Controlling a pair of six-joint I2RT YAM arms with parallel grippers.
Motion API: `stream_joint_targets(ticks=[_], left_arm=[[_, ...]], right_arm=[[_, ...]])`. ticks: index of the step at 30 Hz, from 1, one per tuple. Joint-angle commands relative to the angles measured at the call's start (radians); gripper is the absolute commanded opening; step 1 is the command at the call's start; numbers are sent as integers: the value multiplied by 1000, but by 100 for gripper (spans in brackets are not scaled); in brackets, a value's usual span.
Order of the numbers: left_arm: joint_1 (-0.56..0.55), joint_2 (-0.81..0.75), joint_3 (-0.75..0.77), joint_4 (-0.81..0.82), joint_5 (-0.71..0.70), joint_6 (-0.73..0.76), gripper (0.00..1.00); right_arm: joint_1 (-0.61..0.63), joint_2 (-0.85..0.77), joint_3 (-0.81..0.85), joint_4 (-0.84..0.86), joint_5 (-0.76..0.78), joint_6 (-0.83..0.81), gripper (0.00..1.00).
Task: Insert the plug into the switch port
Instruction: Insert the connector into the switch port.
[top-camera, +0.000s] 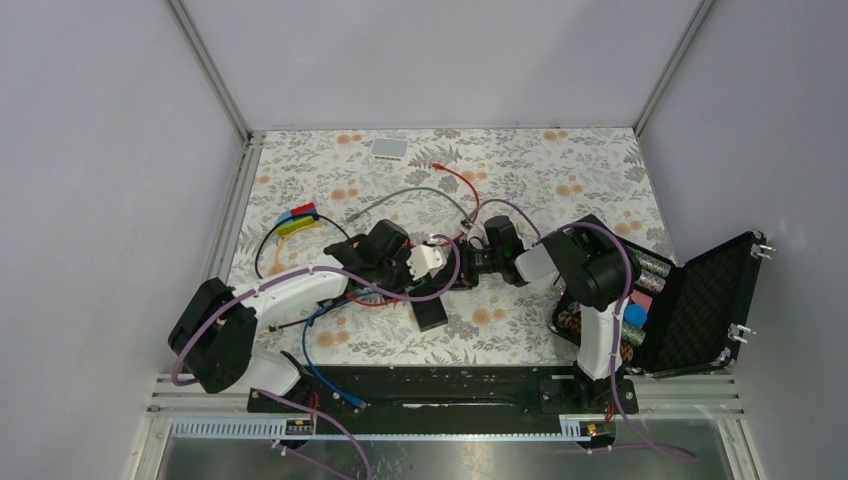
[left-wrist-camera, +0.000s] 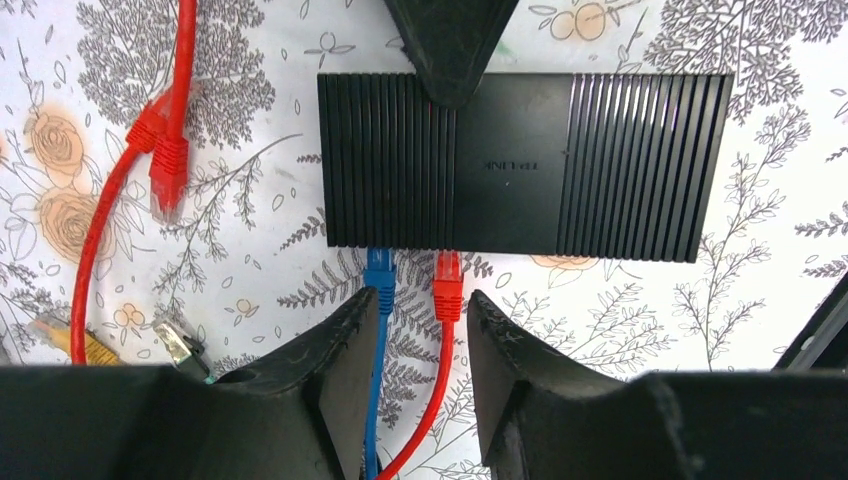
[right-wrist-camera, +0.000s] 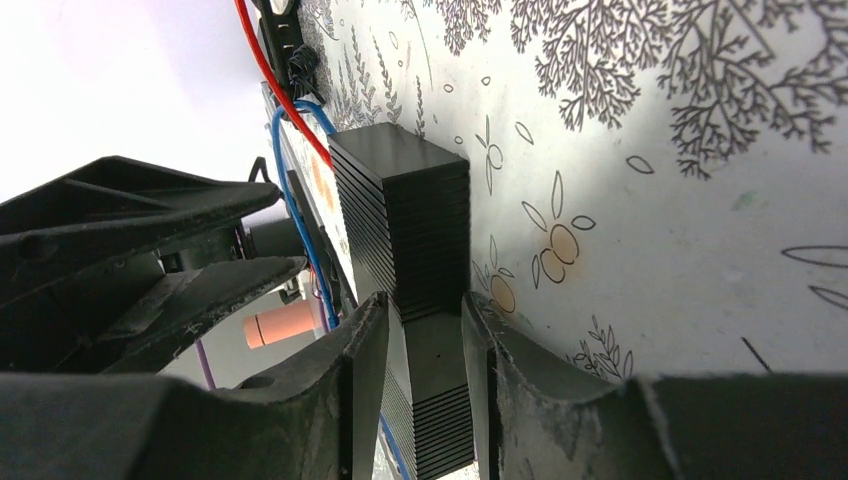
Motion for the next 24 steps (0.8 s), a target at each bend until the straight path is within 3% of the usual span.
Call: stream_joint_targets(ticks=[1,24], left_arm=[[20,-38,-28,8,30,11,39],[21,121,-48,41,36,1,35]], right_arm=[[13,-15,-25,-86,32,-44,42],[-4,-11,-30,-60,10,-36,42]])
